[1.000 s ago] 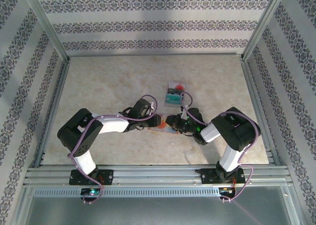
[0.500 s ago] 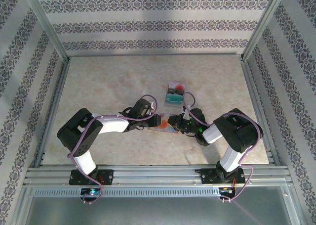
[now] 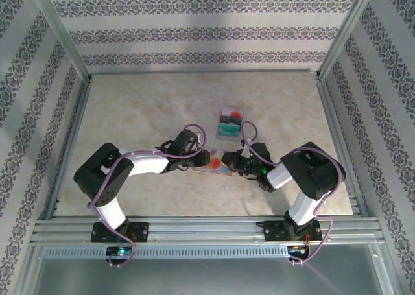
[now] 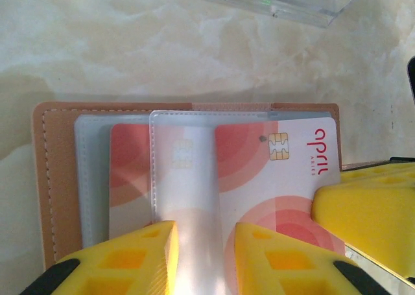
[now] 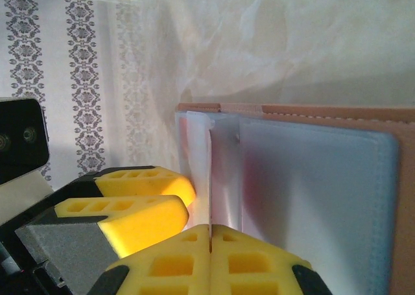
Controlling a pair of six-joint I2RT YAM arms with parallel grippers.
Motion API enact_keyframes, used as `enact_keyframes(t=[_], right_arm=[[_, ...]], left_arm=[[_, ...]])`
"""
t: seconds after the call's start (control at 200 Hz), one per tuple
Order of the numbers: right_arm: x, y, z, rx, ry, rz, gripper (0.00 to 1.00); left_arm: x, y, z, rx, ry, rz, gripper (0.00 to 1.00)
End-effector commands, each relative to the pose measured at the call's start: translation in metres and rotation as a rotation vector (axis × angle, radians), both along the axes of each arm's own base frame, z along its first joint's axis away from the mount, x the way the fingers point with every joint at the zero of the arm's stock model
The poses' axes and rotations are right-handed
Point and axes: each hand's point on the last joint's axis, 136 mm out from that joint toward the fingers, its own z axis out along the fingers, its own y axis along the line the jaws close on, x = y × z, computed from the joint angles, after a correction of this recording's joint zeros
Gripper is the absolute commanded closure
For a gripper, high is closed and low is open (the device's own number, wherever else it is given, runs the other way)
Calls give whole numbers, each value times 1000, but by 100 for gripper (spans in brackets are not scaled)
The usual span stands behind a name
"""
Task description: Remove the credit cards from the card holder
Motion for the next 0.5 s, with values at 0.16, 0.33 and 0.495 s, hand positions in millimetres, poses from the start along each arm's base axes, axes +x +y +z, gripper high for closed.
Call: enact_keyframes(t=[0.16, 0.33, 0.495], right_arm=[[1, -3, 2, 14, -11, -6, 100], [0, -4, 2, 4, -8, -6, 100], [-1, -8, 6, -14, -15, -3, 100]], left_arm=[[-11, 28, -16, 104, 57, 34, 69], [-9, 35, -12, 111, 47, 44, 69], [-9, 38, -9, 111, 38, 45, 70]])
